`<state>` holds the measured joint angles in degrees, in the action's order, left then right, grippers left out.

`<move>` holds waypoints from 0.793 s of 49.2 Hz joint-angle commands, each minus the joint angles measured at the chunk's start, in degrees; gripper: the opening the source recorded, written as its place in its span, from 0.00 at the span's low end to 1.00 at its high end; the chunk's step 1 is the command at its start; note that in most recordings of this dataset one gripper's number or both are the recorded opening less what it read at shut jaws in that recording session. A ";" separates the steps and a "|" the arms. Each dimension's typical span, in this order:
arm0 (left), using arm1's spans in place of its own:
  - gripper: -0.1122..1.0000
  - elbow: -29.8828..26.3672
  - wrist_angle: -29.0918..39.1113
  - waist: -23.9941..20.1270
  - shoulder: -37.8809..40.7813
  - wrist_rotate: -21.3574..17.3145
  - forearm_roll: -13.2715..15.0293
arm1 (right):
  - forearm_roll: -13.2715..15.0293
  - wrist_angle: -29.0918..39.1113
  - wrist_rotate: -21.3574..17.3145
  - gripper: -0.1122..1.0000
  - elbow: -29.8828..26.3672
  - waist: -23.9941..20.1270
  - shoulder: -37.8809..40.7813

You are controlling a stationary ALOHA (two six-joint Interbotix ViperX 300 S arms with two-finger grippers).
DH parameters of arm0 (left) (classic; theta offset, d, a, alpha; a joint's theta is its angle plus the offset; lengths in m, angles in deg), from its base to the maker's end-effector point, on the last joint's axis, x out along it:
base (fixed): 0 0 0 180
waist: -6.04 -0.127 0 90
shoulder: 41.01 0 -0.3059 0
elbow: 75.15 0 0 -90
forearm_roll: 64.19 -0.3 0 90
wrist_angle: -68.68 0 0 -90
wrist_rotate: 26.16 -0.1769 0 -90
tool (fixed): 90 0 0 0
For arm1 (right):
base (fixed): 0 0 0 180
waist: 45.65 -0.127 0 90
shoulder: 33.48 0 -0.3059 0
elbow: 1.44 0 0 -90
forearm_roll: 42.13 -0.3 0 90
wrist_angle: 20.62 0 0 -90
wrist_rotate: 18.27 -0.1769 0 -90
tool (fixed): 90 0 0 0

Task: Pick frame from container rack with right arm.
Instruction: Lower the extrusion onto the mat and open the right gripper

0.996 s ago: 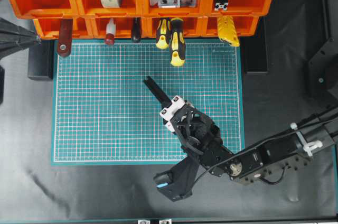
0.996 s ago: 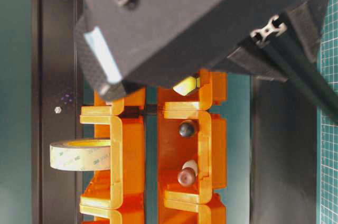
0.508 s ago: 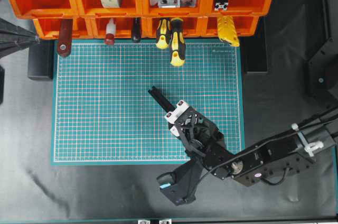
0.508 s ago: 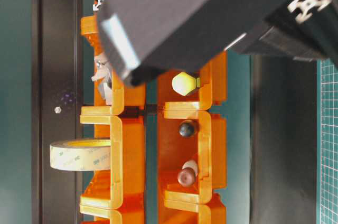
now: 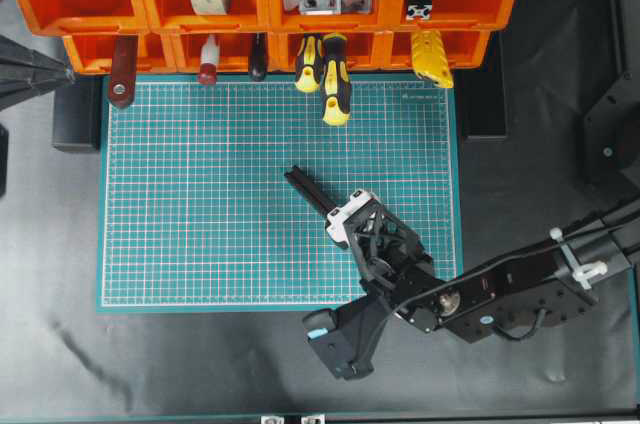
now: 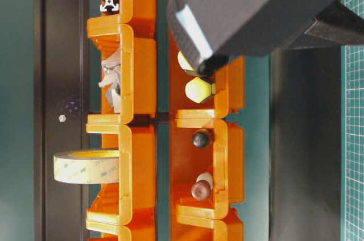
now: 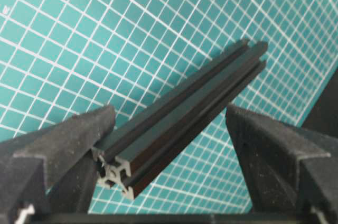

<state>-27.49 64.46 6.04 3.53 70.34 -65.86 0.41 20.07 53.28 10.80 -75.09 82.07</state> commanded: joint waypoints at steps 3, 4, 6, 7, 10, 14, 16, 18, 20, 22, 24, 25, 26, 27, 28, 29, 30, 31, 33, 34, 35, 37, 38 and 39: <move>0.11 -1.32 -0.26 0.18 0.26 0.09 -0.18 | 0.00 -0.62 -3.34 0.82 -0.44 0.79 -1.41; 0.11 -1.32 -0.26 0.26 0.26 0.09 -0.18 | 0.00 -0.79 -4.04 0.82 -0.53 0.88 -1.41; 0.11 -1.32 -0.26 0.26 0.26 0.18 -0.18 | 0.00 -1.41 -5.62 0.82 -0.53 0.88 -1.49; 0.11 -1.32 -0.18 0.26 0.26 0.09 -0.18 | 0.00 -1.93 -6.50 0.82 -0.53 0.97 -1.58; 0.11 -1.23 -0.26 0.18 0.26 0.09 -0.18 | 0.00 -4.04 -9.23 0.82 -0.44 1.05 -1.93; 0.11 -1.23 -0.18 0.26 0.35 0.09 -0.18 | 0.00 -6.94 -12.30 0.83 0.26 1.23 -2.37; 0.11 -1.14 0.00 0.26 0.26 0.09 -0.18 | 0.00 -7.73 -13.71 0.83 0.79 1.23 -2.64; 0.11 -1.14 0.26 0.18 0.18 0.09 -0.18 | 0.00 -7.65 -15.21 0.84 1.58 1.23 -2.99; 0.11 -1.14 0.62 0.18 0.18 0.18 -0.26 | 0.00 -7.47 -15.91 0.85 2.29 1.14 -3.34; 0.11 -1.14 0.88 0.18 0.09 0.18 -0.26 | -0.09 -7.12 -16.44 0.85 3.08 1.05 -3.69; 0.11 -1.14 1.14 0.18 0.00 0.18 -0.18 | -0.09 -6.77 -16.88 0.85 3.87 0.97 -4.13; 0.11 -1.23 1.23 0.26 -0.09 0.18 -0.18 | -0.09 -6.50 -17.23 0.85 4.31 0.88 -4.39; 0.11 -1.14 1.32 0.26 -0.09 0.18 -0.18 | -0.18 -6.33 -17.58 0.85 4.75 0.88 -4.66; 0.11 -1.23 1.41 0.18 -0.18 0.18 -0.18 | -0.18 -6.15 -18.02 0.85 5.10 0.88 -4.92; 0.11 -1.23 1.41 0.18 -0.18 0.18 -0.18 | -0.18 -5.98 -18.46 0.85 5.54 0.88 -5.19; 0.11 -1.14 1.32 0.26 -0.26 0.18 -0.18 | -0.18 -5.89 -19.07 0.85 5.80 0.88 -5.45; 0.11 -1.23 1.32 0.26 -0.26 0.18 -0.18 | -0.18 -5.98 -19.51 0.85 6.15 0.88 -5.71; 0.11 -1.23 1.32 0.18 -0.35 0.18 -0.26 | -0.18 -5.98 -20.13 0.85 6.59 0.88 -5.98; 0.11 -1.23 1.41 0.26 -0.44 0.18 -0.26 | -0.18 -6.06 -21.27 0.85 7.29 0.88 -6.59; 0.11 -1.14 1.41 0.26 -0.44 0.18 -0.18 | -0.18 -6.06 -21.97 0.85 7.56 0.88 -6.94; 0.11 -1.14 1.41 0.18 -0.44 0.18 -0.18 | -0.18 -6.06 -22.59 0.85 7.91 0.88 -7.21; 0.11 -1.14 1.41 0.18 -0.44 0.18 -0.18 | -0.18 -6.06 -24.08 0.85 8.70 0.79 -7.82; 0.11 -1.14 1.41 0.18 -0.44 0.18 -0.18 | -0.18 -6.06 -24.87 0.85 9.14 0.79 -8.09; 0.11 -1.14 1.49 0.18 -0.44 0.18 -0.18 | -0.18 -6.06 -25.66 0.85 9.40 0.79 -8.44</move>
<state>-27.49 66.13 6.22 2.83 70.34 -65.94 0.23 13.57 29.90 19.59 -74.13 76.53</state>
